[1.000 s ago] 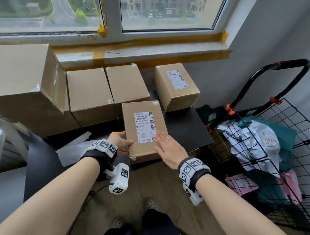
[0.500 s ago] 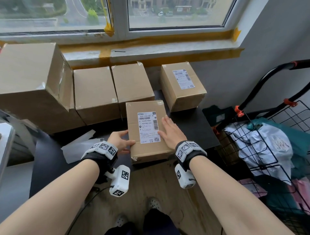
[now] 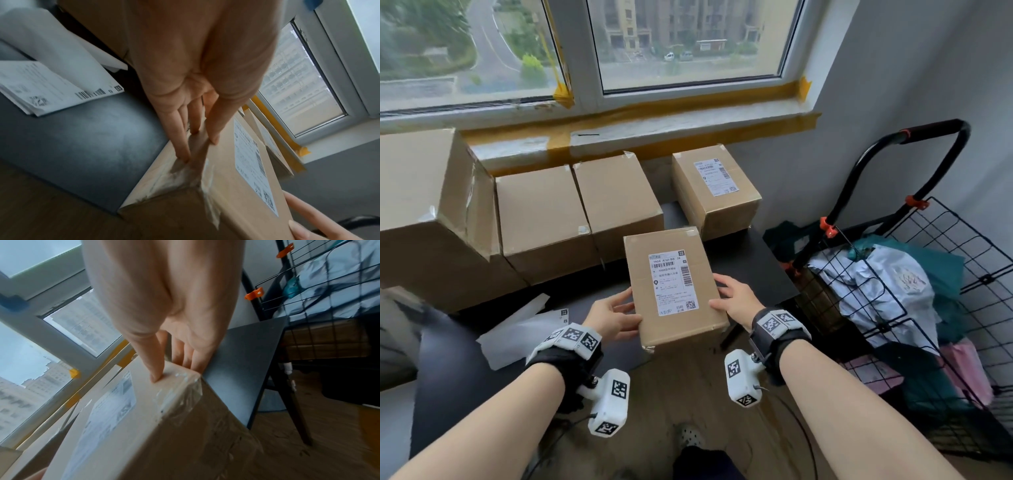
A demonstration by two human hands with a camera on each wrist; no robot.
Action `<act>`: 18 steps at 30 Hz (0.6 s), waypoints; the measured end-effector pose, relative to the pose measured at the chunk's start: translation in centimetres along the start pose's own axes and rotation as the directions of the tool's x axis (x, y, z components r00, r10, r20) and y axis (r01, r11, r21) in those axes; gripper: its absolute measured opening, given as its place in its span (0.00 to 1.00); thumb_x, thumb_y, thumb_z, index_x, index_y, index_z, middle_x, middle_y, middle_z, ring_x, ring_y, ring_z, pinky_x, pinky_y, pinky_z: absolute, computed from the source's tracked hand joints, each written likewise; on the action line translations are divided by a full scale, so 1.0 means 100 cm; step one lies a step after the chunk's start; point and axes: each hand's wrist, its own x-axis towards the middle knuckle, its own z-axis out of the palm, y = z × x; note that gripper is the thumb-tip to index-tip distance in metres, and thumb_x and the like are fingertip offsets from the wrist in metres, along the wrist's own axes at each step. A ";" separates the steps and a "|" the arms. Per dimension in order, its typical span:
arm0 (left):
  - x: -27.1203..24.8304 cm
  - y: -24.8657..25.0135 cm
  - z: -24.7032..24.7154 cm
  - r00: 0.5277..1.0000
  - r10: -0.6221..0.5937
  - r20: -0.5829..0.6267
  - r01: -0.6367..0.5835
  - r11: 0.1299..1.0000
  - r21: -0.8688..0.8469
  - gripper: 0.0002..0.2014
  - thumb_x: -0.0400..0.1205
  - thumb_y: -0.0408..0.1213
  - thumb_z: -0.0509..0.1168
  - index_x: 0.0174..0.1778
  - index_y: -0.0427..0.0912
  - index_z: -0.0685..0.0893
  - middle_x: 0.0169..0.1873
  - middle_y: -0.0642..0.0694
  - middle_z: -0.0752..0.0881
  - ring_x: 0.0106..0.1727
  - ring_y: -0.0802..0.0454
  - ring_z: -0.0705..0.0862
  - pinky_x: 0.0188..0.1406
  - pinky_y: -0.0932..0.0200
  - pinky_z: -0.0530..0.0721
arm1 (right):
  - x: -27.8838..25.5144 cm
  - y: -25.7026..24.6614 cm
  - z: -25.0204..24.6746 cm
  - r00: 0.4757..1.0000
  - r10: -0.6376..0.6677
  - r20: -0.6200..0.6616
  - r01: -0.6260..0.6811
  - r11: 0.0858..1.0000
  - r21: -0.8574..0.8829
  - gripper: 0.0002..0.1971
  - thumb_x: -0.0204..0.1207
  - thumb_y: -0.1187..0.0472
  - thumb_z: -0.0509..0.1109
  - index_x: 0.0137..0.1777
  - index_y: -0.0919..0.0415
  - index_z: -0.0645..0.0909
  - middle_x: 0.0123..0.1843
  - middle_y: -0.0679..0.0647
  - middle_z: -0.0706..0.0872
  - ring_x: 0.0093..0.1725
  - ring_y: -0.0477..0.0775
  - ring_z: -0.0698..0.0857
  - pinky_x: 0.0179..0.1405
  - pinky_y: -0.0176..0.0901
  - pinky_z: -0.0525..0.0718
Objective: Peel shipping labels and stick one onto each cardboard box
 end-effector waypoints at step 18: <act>0.055 -0.002 0.164 0.986 0.062 0.156 -0.073 0.995 0.068 0.38 0.74 0.20 0.70 0.79 0.49 0.66 0.70 0.43 0.79 0.66 0.49 0.81 0.45 0.57 0.89 | 0.017 0.034 -0.175 0.991 0.087 -0.100 -0.083 0.995 0.049 0.33 0.73 0.85 0.60 0.77 0.62 0.68 0.71 0.62 0.79 0.70 0.59 0.78 0.69 0.54 0.78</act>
